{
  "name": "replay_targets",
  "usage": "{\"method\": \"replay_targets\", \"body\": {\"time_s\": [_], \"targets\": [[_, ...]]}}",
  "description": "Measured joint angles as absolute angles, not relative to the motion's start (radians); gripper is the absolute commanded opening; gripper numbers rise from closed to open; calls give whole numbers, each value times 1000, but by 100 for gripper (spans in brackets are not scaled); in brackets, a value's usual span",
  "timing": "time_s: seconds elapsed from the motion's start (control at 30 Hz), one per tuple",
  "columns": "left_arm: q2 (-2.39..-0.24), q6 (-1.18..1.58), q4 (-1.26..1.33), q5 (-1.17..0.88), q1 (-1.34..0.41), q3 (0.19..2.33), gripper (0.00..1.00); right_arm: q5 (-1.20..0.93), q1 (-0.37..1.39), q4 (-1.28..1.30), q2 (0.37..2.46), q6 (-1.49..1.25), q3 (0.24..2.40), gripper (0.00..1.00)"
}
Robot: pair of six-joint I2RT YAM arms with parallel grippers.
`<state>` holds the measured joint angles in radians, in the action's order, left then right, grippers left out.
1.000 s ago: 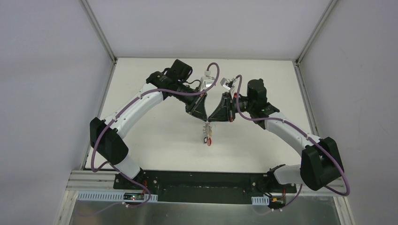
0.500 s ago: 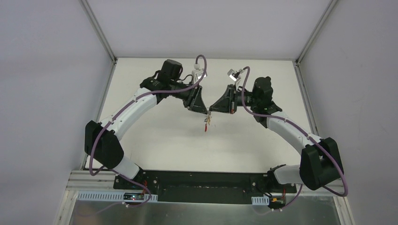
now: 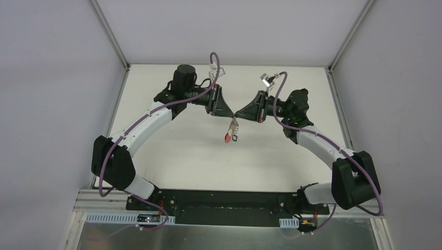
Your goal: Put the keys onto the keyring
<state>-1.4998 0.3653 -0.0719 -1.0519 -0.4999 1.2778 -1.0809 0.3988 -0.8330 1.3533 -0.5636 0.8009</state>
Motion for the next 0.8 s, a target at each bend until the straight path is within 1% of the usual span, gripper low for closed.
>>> {"method": "replay_targets", "body": {"time_s": [0.1, 0.33, 0.4, 0.47, 0.53, 0.8], "targets": [[-1500, 414, -15, -1069, -500, 1266, 26, -1074, 394, -862, 1355, -587, 794, 0], [-1500, 479, 63, -1087, -495, 1246, 29, -1063, 381, -909, 1358, -621, 789, 0], [-1500, 488, 77, -1090, -495, 1239, 26, -1063, 379, -912, 1359, -625, 786, 0], [-1500, 503, 93, -1093, -495, 1231, 18, -1061, 375, -914, 1359, -627, 785, 0], [-1500, 521, 110, -1099, -496, 1227, 13, -1058, 372, -917, 1359, -628, 779, 0], [-1501, 585, 190, -1118, -495, 1211, 6, -1050, 358, -932, 1359, -636, 770, 0]]}}
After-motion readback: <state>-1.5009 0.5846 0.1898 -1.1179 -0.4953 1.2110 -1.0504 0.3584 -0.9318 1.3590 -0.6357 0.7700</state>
